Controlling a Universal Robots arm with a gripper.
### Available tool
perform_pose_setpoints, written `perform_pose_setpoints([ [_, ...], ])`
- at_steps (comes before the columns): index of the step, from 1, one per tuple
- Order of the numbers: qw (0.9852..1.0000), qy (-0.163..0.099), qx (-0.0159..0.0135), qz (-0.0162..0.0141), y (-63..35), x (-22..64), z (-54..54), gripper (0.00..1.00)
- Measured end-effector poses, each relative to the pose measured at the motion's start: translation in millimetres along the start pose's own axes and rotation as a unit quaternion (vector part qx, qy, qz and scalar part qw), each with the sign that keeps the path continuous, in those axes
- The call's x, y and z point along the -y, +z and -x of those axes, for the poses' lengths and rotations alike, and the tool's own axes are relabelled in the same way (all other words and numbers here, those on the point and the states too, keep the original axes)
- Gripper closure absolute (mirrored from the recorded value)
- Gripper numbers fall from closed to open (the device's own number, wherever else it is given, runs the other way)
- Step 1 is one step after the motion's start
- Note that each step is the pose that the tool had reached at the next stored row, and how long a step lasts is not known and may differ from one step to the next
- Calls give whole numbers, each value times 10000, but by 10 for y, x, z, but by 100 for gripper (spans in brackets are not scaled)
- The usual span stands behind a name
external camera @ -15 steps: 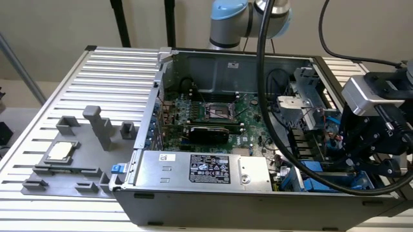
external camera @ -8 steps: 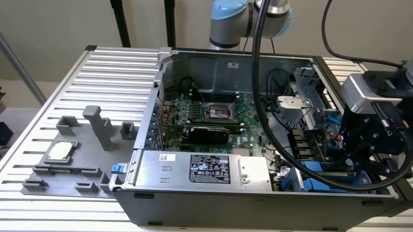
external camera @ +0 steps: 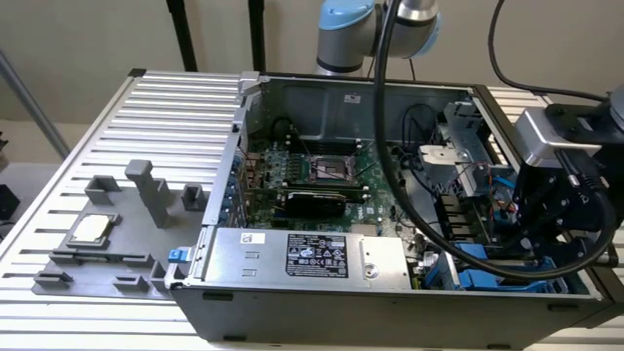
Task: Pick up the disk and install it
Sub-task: 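Insert the first disk wire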
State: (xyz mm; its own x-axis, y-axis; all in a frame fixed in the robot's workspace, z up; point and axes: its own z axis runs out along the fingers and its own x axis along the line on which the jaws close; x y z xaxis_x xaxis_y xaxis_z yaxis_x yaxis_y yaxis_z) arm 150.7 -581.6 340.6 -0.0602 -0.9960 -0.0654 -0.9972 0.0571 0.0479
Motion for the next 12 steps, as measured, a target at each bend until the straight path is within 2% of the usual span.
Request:
perform_pose_setpoints([
  [2, 10000, 31, -14, -3, 9, 0, 6, 100],
  [12, 9998, 140, -121, -17, 49, -1, 51, 100],
])
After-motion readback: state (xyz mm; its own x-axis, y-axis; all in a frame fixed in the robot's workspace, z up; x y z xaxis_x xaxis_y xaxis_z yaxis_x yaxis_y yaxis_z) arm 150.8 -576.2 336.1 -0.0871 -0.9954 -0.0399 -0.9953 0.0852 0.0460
